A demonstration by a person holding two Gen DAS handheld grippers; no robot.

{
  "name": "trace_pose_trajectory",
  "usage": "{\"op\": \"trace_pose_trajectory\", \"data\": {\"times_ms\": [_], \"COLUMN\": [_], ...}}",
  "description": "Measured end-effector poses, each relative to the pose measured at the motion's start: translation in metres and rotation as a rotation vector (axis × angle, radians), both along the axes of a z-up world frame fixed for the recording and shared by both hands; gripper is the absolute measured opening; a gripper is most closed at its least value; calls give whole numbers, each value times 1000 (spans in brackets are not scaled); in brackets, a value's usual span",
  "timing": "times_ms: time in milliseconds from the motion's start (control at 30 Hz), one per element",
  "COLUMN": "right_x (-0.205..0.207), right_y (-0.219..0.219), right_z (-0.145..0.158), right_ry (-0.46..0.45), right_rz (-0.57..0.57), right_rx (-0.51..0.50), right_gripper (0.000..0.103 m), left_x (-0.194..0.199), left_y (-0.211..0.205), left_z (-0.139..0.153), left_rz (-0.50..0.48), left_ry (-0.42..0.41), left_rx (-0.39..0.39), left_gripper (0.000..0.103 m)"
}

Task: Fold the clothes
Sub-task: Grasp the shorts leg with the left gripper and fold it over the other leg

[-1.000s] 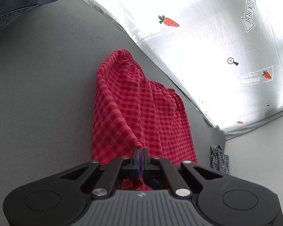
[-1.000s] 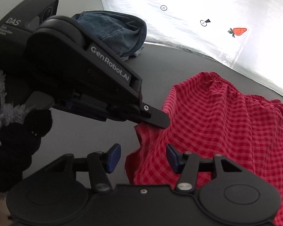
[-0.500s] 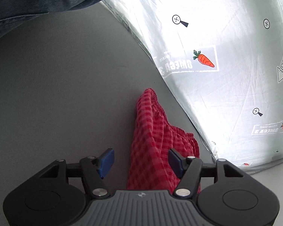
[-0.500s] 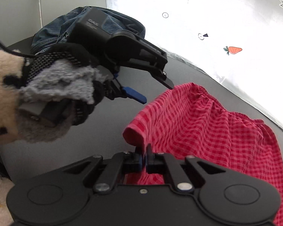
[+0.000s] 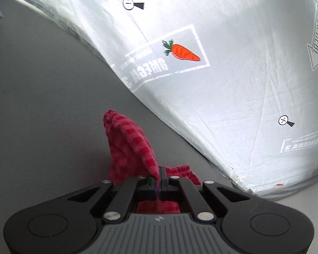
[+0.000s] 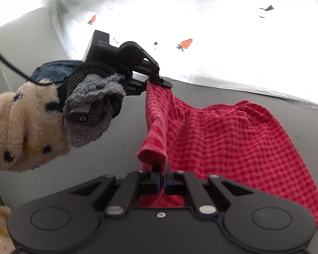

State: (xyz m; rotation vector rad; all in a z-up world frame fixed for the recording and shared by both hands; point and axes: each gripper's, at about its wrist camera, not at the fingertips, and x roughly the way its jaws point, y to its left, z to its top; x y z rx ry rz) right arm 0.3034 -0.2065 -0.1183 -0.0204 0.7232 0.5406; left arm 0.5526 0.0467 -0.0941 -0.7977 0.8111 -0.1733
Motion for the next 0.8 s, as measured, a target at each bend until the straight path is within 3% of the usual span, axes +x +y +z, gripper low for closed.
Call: {"op": "trace_pose_trajectory", "data": {"times_ms": [167,300,333,433,467,533,567,600,633,667,800], "right_x": [9,21,25,44,51,63,62,60,57,54,49], "right_y": [-85,-156,-173,-219,-229,-241,-245,-247,-252,-257,-273], "right_z": [3,-14,-21,-52,-62,-78,-83,-88,-92,-96,-115], "right_ry": [11,35,49,113,155,245,258,248,242,250,298], "right_rz": [-210,-380,-428,-542,-571,-584,-590,-608,-618,-630,-663], "right_rx": [115,148,152,153,126,65,37,22,33,66,181], "right_gripper": [3,3,3,5,6,12,13,26,47,54,54], "left_x": [22,35,36,39,38,20,6,-9,-26,-44,-112], "left_y": [-84,-161,-177,-217,-224,-227,-225,-220,-213,-205,-176], "left_z": [28,13,5,-18,-24,-29,-29,-30,-30,-32,-47], "left_rz": [-128,-225,-243,-320,-344,-366,-372,-367,-355,-343,-323], "left_ry": [-81,-88,-79,-20,5,21,21,25,32,47,164], "left_rx": [105,194,220,265,276,300,312,325,339,354,403], "left_gripper": [1,7,13,51,57,59,66,70,73,73,73]}}
